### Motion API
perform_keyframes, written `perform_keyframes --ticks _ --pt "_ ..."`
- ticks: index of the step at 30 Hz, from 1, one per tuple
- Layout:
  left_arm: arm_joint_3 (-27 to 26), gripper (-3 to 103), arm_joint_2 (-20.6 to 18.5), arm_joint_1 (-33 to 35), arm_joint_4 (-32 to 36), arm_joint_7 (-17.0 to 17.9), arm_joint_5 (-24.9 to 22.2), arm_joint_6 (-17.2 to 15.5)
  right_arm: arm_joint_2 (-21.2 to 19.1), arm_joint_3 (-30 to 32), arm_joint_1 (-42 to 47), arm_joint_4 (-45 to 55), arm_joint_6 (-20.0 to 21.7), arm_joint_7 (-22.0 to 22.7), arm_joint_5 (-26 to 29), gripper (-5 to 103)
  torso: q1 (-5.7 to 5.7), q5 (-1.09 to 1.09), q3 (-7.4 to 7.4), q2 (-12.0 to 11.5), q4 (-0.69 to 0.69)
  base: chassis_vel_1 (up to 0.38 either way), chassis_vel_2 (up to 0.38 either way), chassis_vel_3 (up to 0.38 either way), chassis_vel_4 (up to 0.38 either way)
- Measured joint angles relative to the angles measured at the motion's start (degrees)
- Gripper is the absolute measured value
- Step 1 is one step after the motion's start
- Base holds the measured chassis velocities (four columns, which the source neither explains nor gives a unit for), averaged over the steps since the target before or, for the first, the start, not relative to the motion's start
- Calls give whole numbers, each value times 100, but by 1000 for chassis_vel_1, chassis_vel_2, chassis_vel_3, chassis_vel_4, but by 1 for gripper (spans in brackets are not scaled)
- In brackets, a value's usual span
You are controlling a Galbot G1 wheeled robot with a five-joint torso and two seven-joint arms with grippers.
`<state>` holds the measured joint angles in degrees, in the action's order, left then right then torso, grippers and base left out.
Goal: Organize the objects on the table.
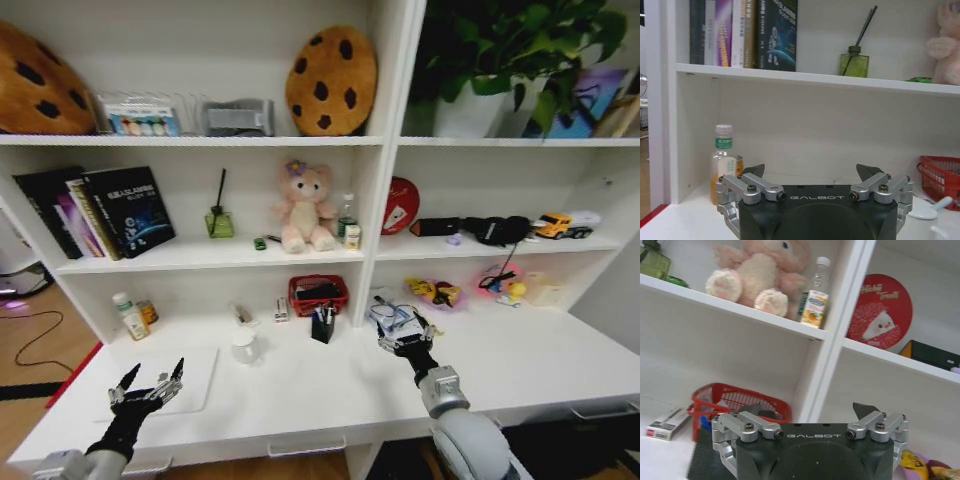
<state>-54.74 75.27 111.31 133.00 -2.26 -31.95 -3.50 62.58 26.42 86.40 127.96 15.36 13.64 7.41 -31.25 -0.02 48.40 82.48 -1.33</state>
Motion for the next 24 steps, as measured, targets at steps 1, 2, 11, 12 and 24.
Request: perform_keyframes --ticks 1,2,11,12,24 --pt "0 100 -1 0 0 1 0 0 29 -1 26 2 20 18 11 100 1 -1 -1 0 0 304 289 -307 -316" --pt "0 100 -1 0 0 1 0 0 29 -1 26 2 20 18 11 100 1 -1 -1 0 0 304 289 -307 -316" --pt "-2 100 1 0 -1 2 0 0 127 15 179 55 52 63 -27 100 1 2 0 0 1 146 72 -100 -107" --pt "-2 100 1 0 -1 2 0 0 127 15 179 55 52 63 -27 100 1 2 0 0 1 15 -26 62 30" --pt "2 100 1 0 0 -1 0 0 96 11 173 36 -45 9 -99 100 2 2 -1 1 0 1 17 -16 -8"
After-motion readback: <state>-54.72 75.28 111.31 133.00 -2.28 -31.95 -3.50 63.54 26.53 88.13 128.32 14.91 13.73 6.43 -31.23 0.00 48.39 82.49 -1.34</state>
